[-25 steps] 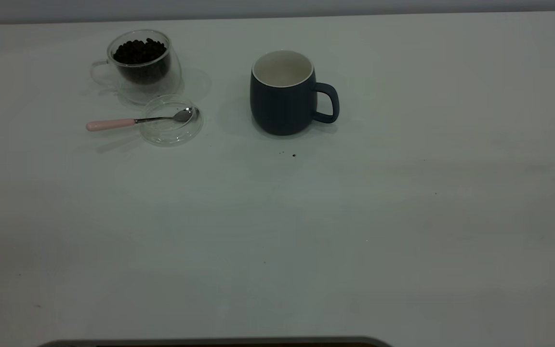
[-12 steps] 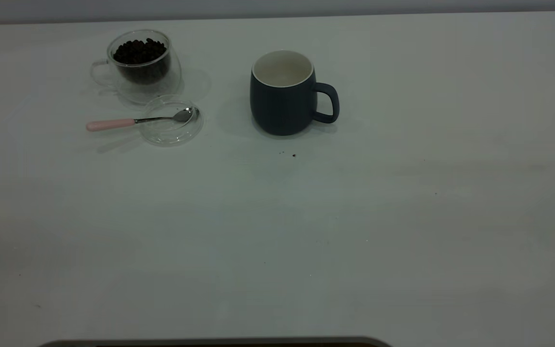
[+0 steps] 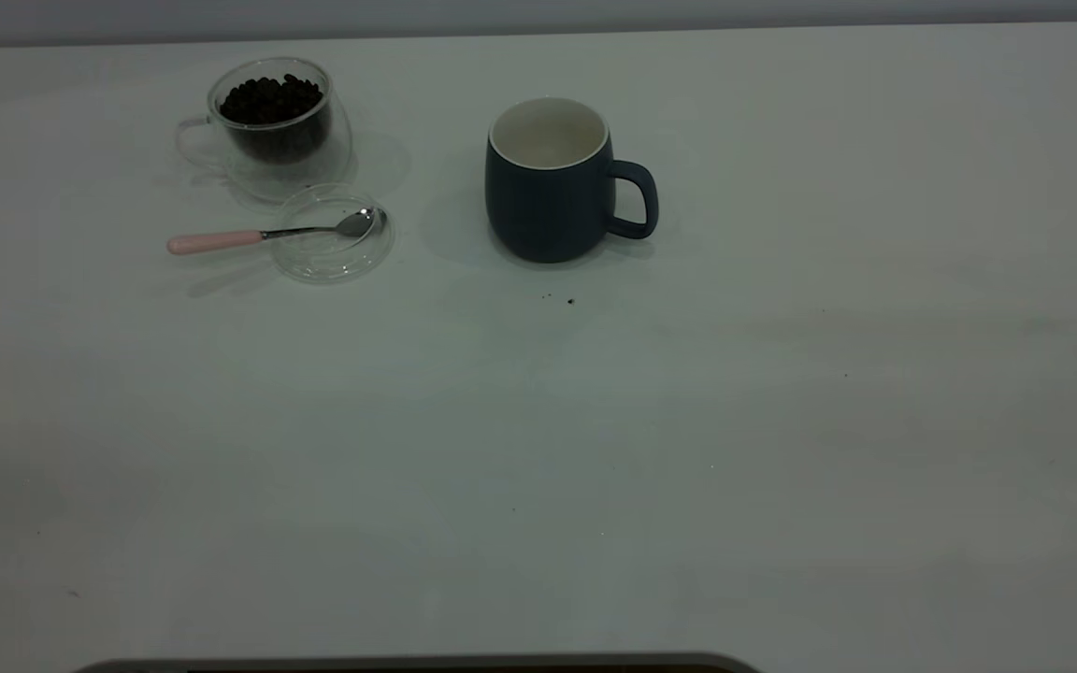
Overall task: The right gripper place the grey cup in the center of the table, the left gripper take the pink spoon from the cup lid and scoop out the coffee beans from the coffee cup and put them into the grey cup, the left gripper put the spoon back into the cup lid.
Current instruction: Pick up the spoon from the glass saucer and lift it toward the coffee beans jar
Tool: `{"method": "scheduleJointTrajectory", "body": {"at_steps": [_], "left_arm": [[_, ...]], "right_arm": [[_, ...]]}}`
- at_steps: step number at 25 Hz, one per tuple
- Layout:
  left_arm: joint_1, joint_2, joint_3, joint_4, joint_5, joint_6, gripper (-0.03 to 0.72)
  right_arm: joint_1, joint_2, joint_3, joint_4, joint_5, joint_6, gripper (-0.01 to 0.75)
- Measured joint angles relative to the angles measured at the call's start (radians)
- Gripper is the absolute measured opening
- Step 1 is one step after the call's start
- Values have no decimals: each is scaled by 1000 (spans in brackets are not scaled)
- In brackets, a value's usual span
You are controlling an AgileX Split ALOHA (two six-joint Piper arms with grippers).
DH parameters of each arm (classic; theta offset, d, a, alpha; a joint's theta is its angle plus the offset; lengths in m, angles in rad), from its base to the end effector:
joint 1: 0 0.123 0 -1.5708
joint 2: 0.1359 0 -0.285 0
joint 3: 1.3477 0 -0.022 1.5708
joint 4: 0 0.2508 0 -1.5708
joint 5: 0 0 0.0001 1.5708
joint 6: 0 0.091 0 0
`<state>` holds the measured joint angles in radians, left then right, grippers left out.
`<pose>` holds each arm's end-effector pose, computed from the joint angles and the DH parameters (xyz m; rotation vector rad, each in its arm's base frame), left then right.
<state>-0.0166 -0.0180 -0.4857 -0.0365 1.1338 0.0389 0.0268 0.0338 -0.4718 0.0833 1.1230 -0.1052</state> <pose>-0.0092 -0.0029 0.2675 0.0620 2.1124 -0.0309 -0.0001 0.0068 0.2649 -0.1468 2.1609 0.0571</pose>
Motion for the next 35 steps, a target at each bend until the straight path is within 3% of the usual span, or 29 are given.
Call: {"method": "scheduleJointTrajectory", "body": {"at_steps": [11,19,26,29,35], "left_arm": [[0,40,-11,-63,-31,-75,565],[0,516,-143,-67,-231,-183,524],[1,973,-231,26,-434,-310,481],[34,1141,-274,22,-493,-324,479],[193,1442,-371,-43,-538,-232,479]], "right_arm": [[0,0,0,0,0,0,503],[0,0,0,0,0,-1,503],[0,0,0,0,0,-1,503],[0,0,0,0,0,-1,503],[0,0,0,0,0,-1,503]]}}
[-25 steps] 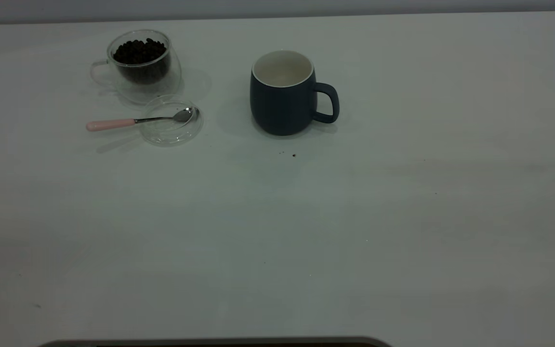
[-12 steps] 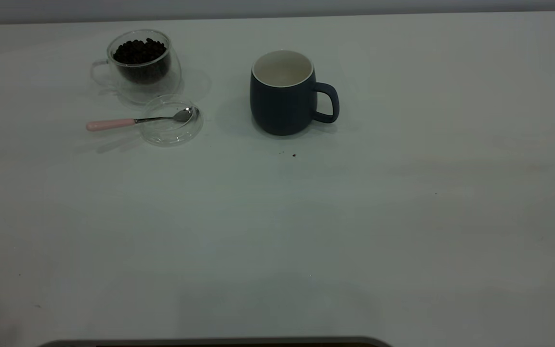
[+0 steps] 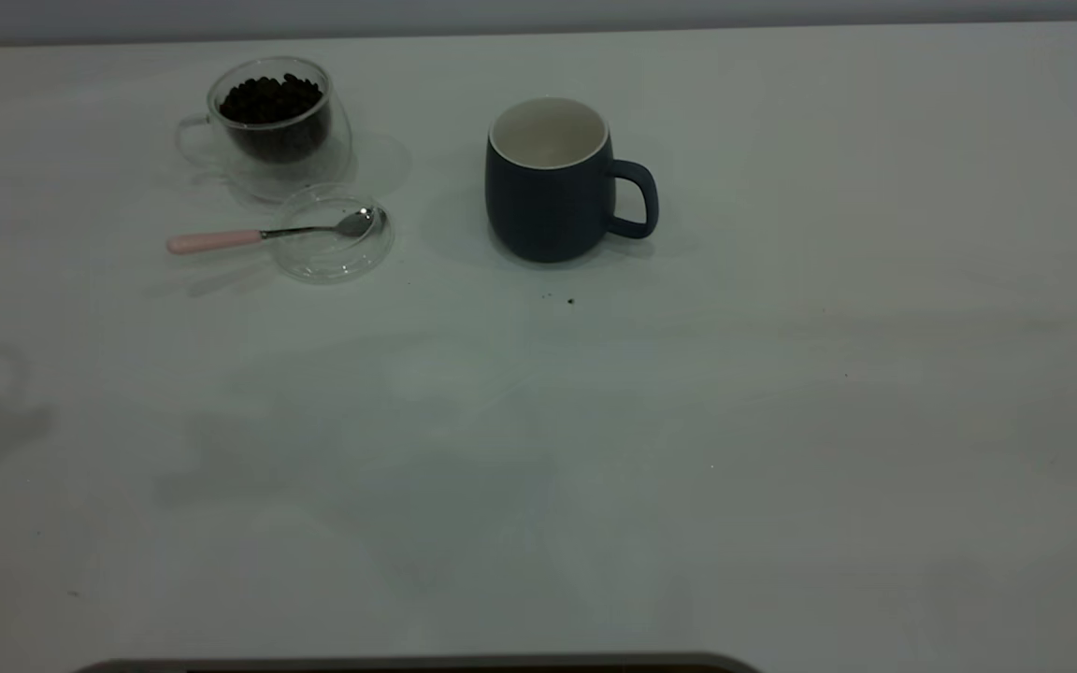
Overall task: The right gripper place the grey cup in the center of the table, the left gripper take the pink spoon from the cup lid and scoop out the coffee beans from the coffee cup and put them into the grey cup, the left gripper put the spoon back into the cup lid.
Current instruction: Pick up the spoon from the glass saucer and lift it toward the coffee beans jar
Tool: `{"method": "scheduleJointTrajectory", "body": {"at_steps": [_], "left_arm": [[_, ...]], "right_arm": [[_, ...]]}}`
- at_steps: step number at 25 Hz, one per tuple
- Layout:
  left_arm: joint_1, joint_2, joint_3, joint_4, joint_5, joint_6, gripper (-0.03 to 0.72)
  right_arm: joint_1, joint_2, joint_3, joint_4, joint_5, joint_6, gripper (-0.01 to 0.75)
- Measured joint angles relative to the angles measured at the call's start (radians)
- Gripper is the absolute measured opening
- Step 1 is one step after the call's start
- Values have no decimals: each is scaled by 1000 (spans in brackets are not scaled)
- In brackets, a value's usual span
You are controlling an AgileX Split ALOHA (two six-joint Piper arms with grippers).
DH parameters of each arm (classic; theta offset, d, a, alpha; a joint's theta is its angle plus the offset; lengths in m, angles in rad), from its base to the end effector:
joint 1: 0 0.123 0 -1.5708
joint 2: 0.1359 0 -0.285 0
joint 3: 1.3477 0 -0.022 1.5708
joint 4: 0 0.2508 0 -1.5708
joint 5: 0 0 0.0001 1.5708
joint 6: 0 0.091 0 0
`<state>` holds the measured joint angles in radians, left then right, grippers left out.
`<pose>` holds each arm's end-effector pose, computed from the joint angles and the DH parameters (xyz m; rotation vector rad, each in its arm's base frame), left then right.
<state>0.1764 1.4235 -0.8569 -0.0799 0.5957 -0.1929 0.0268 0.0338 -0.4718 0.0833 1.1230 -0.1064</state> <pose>0.2692 0.0438 0.2319 -0.5568 2.5861 -0.0870 -0.0001 0.0068 0.2649 -0.1481 2.1608 0.0564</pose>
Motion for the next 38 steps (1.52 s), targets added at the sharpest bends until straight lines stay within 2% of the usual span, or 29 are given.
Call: {"method": "scheduleJointTrajectory", "body": {"at_steps": [4,8,12,16,19,23,35,38], "left_arm": [[101,168,-42,-215,-29,187,479],[173,356,-85,-549,-16,512,479],[216,529,-119,-920,41,884,479],[217,651,-126,-1151,57,1196,493],[217,703,-127,-1254,51,1324,526],[217,748,-127,-1296,38,1385,562],[215,866,-129,-1418,45,1507,565],[194,884,-129,-1428,44,1525,565]], "right_arm": [[0,0,0,0,0,0,503],[0,0,0,0,0,-1,503],[0,0,0,0,0,-1,503],[0,0,0,0,0,-1,503],[0,0,0,0,0,-1,503],[0,0,0,0,0,-1,503],[0,0,0,0,0,-1,503],[0,0,0,0,0,-1,503]]}}
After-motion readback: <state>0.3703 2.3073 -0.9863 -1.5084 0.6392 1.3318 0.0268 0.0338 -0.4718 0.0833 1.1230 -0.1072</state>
